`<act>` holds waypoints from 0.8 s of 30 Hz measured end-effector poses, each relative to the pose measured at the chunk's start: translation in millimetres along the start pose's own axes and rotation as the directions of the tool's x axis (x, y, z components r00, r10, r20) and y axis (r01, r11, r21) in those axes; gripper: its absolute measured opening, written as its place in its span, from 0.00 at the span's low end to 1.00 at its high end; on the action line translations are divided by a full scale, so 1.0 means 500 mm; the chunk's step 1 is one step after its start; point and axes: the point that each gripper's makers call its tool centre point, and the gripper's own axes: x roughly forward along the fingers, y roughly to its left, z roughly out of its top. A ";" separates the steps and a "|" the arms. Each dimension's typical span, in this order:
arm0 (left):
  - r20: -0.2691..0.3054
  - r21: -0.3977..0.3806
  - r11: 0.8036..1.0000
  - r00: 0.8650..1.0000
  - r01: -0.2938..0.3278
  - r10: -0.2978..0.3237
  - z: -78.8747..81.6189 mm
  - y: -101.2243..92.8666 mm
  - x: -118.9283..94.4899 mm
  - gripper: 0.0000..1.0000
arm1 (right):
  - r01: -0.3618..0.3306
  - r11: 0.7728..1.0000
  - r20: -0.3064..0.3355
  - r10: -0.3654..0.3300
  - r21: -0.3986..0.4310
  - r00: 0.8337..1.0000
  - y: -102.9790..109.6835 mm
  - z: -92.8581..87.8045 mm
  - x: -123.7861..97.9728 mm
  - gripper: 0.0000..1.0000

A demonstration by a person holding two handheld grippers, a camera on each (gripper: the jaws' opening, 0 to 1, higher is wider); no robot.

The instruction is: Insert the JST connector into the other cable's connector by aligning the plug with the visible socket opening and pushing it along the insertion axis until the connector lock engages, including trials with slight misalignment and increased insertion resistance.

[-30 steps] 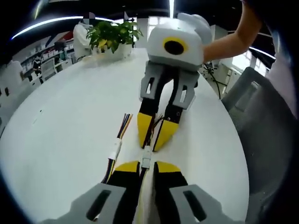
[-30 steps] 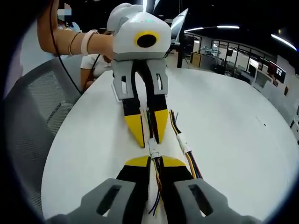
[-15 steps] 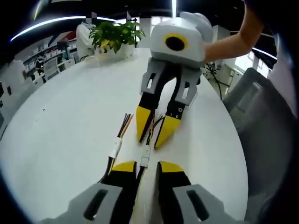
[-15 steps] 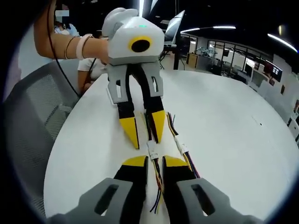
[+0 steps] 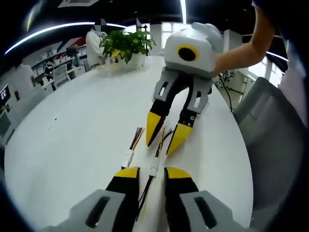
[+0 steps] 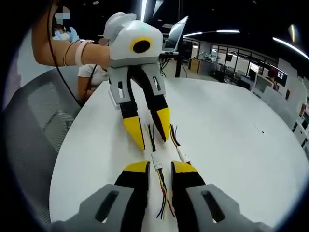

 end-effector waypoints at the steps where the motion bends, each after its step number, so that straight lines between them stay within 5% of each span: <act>1: 0.002 -0.001 1.000 1.000 -0.005 0.005 0.002 -0.001 -0.002 0.15 | 0.004 1.000 0.000 -0.004 -0.004 1.000 0.001 0.002 -0.002 0.17; 14: 0.025 0.026 0.996 0.996 -0.081 0.080 0.021 -0.001 -0.041 0.29 | 0.036 0.999 0.021 -0.036 -0.017 0.999 0.010 0.027 -0.033 0.27; 24: 0.060 -0.038 0.990 0.988 -0.139 0.141 0.040 -0.009 -0.073 0.44 | 0.088 0.996 0.044 -0.087 -0.003 0.995 0.006 0.044 -0.071 0.37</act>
